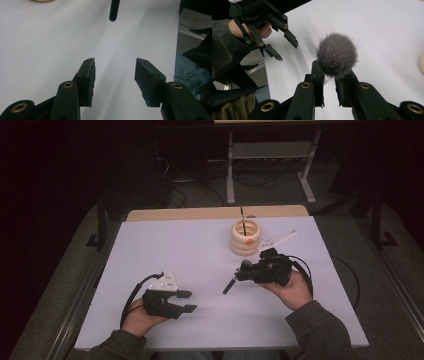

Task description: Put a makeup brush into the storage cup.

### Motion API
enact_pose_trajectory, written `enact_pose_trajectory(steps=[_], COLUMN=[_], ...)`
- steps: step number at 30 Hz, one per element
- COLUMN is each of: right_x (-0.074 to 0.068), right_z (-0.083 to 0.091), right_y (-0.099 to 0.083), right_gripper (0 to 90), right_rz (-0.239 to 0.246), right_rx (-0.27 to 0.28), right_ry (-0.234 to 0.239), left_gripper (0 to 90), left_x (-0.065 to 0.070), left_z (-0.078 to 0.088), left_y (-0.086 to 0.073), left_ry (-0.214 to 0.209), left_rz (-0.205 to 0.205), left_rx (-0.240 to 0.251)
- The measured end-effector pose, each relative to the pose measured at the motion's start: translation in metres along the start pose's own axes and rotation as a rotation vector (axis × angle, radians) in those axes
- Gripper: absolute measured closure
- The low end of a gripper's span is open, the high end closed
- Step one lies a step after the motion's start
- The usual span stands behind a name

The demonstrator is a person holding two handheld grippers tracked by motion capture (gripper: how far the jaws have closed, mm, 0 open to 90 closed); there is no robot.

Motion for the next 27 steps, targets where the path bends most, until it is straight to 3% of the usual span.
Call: enact_pose_trajectory(steps=[10,13,21,27], right_x=[0.014,0.019,0.029,0.035], right_z=[0.01,0.013,0.02,0.025], right_y=[0.007,0.01,0.022,0.035], right_gripper=[76.6,76.6,76.6,76.6], right_rz=[-0.008,-0.019,-0.026,-0.026], right_rx=[-0.024,-0.028,-0.038,-0.042], right_ry=[-0.034,-0.045,-0.075,-0.093], left_gripper=[44.6,44.0,39.5,38.8], left_x=[-0.005,-0.006,-0.007,-0.01], left_z=[0.008,0.01,0.013,0.014], left_y=[-0.009,-0.012,-0.014,-0.014], left_ry=[0.039,0.043,0.06,0.068], left_rz=[0.01,0.035,0.053,0.042], left_rx=[0.005,0.019,0.036,0.039])
Point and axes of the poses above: each handheld gripper's, and its own axes: z roughly backward along the jaws, y roughly out of its top, x roughly to its right, the point moved 2 cm from there along -z, roughly forward along the jaws, and after that the axes turned 9 degrees about z, right-handed, at the moved point
